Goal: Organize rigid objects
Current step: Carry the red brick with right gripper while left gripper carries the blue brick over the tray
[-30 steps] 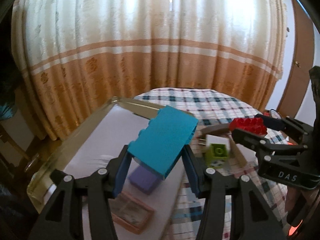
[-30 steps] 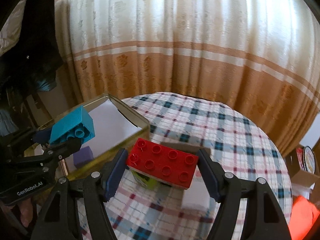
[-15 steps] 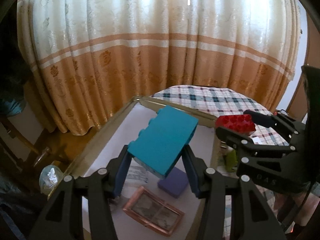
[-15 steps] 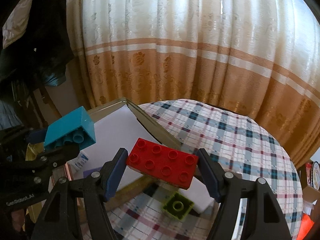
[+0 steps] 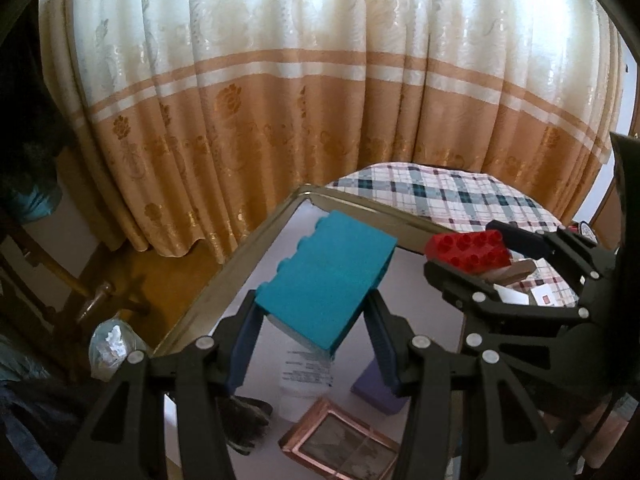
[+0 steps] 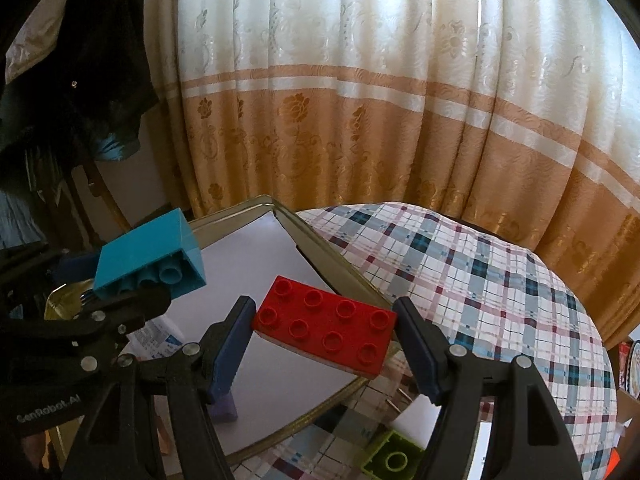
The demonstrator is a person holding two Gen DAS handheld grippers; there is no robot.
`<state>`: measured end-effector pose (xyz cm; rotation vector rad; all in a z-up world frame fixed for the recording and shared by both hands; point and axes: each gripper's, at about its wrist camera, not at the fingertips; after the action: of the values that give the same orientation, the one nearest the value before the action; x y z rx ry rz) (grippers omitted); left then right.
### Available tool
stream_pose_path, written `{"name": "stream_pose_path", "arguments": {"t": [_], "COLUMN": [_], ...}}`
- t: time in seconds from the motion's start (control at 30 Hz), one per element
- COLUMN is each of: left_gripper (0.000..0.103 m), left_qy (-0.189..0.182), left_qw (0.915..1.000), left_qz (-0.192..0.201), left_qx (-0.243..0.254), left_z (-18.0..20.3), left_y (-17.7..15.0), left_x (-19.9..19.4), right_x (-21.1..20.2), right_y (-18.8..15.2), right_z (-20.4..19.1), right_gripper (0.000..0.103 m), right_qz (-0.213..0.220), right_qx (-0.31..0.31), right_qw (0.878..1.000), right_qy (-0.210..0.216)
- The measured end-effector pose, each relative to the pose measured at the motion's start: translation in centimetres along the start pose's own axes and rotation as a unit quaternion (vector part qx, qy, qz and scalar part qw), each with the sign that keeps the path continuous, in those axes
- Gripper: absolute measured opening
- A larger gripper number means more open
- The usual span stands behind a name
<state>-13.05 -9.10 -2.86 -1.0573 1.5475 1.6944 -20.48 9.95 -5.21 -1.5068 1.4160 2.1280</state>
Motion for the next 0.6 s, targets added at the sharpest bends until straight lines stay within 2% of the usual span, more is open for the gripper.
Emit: {"name": "stream_pose_path", "arguments": {"t": [0.6], "left_gripper": [0.052], "left_qy": [0.027], "left_qw": [0.9992], "left_qz": [-0.024], "left_qx": [-0.015], "left_z": [-1.0], "left_y": [1.1], "left_x": [1.9], "right_x": [1.8], "right_y": [0.9], "right_z": [-0.5], "right_gripper": [0.073], "right_qz": [-0.015], "right_qx": [-0.005], "right_qw": [1.0], "right_qy": [0.007]}}
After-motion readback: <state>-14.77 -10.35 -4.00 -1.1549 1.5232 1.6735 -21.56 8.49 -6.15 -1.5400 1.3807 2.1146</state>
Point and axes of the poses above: each gripper's, at about its wrist camera, not at the fingertips, and x roughly the way its jaws point, z to its right, y to its top, and after that the axes turned 14 degrees about -z, right-handed
